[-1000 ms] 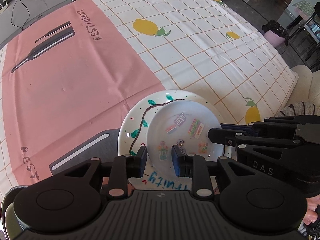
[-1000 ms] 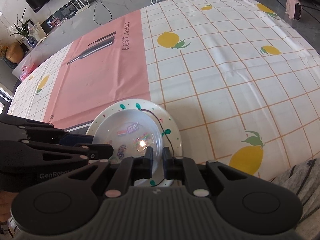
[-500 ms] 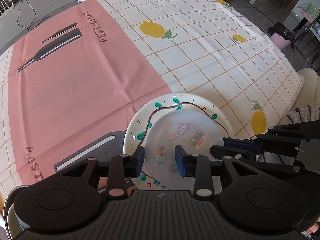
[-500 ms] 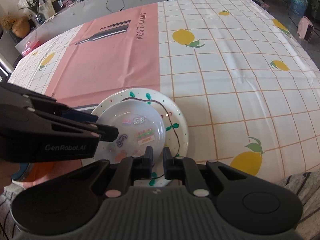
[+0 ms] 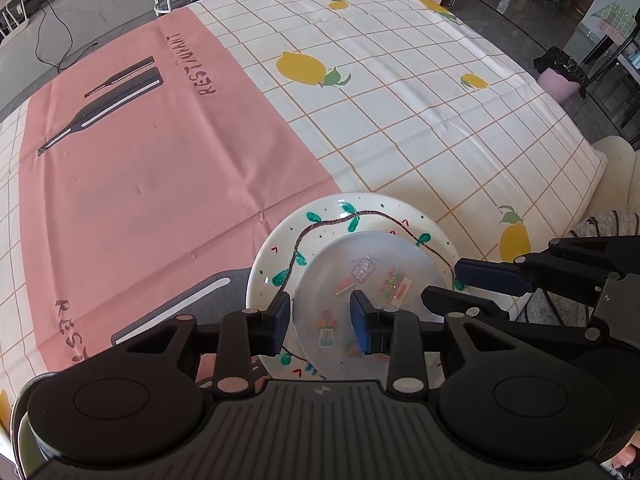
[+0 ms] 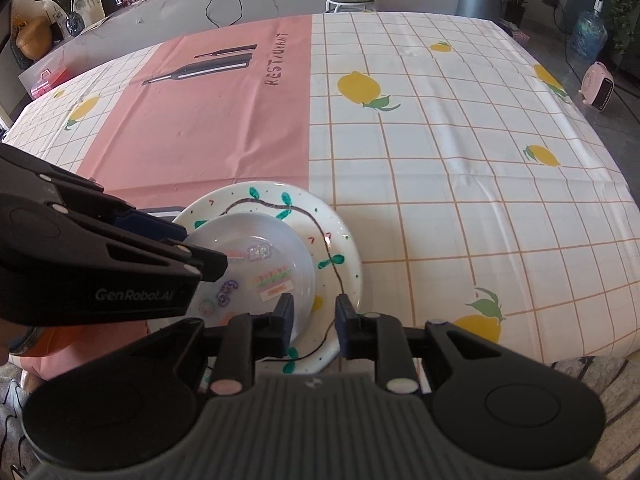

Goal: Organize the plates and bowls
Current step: 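Lower the sticker plate onto the 'Fruity' plate and open left gripper, then move the left gripper to the bowl stack and grasp its rim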

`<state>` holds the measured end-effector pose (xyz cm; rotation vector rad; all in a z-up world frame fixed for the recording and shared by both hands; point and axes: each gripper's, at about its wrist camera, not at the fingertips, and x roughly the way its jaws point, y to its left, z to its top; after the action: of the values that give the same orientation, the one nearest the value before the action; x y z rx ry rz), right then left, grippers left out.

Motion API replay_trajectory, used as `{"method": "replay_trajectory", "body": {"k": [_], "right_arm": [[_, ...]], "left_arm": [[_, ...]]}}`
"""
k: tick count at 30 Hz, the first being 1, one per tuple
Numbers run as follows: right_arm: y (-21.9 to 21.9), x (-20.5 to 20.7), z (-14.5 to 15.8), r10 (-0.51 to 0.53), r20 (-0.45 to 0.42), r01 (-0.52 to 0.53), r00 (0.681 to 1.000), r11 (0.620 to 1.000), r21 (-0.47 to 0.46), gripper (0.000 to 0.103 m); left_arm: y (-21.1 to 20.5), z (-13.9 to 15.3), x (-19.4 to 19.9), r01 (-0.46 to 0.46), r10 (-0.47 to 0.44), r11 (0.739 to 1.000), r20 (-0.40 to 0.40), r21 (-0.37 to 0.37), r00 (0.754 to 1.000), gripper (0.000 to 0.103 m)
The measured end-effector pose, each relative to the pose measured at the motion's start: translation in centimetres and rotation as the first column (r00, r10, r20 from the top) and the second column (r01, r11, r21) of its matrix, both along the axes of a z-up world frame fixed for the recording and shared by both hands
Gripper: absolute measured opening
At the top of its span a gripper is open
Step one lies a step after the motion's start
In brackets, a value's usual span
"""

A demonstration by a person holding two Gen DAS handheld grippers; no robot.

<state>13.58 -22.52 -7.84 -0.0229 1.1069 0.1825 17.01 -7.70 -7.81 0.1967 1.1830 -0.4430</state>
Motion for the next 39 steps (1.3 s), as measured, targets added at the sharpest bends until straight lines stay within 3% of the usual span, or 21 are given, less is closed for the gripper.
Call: {"method": "replay_trajectory", "body": {"k": [3,9,11,15,19,24,30,32,34,38,39], "right_arm": [[-0.1,-0.1,0.1,-0.006,0.012,0.006,1.000,1.000,0.002,0.027],[-0.7,-0.1,0.6,-0.063,0.038,0.062,0.997,0.998,0.022,0.053],[-1.0,0.0,0.7,-0.089,0.039,0.088,0.995,0.996,0.034,0.054],[-1.5,0.2,0.9,-0.109,0.019,0.106,0.994,0.989,0.104,0.077],[-1.6,0.0,1.3,-0.118,0.016,0.114,0.993,0.982,0.149,0.084],[-1.6,-0.4,2.1,-0.125,0.032,0.118,0.992,0.977,0.177,0.088],[-0.9,-0.7,4.4,-0.148,0.078,0.127,0.986,0.965,0.228,0.089],[-0.3,-1.0,5.4,-0.137,0.101,0.108,0.985,0.963,0.248,0.090],[0.6,-1.3,6.6,-0.121,0.131,0.082,0.984,0.960,0.269,0.090],[2.8,-1.6,8.4,-0.089,0.174,0.029,0.981,0.947,0.319,0.090],[3.4,-1.6,8.7,-0.082,0.180,0.017,0.980,0.943,0.334,0.090]], "left_arm": [[0.4,1.2,-0.1,-0.011,0.011,1.000,0.042,-0.017,0.999,0.039],[1.3,4.9,-0.9,-0.053,0.061,0.997,0.157,-0.052,0.986,0.045],[1.6,6.3,-1.5,-0.076,0.085,0.996,0.214,-0.049,0.973,0.045],[2.8,9.2,-2.6,-0.105,0.128,0.989,0.250,-0.105,0.960,0.046],[4.4,12.6,-4.2,-0.129,0.186,0.968,0.271,-0.217,0.944,0.047],[5.4,15.7,-6.5,-0.174,0.253,0.955,0.350,-0.242,0.902,0.049],[8.3,16.2,-9.0,-0.245,0.338,0.929,0.360,-0.279,0.870,0.050],[9.9,15.9,-9.5,-0.294,0.387,0.910,0.346,-0.291,0.855,0.050],[11.8,15.6,-9.6,-0.367,0.462,0.875,0.318,-0.317,0.828,0.050],[16.6,14.0,-10.3,-0.534,0.637,0.756,0.241,-0.378,0.732,0.050],[17.5,13.4,-10.4,-0.555,0.656,0.739,0.216,-0.382,0.723,0.050]]}}
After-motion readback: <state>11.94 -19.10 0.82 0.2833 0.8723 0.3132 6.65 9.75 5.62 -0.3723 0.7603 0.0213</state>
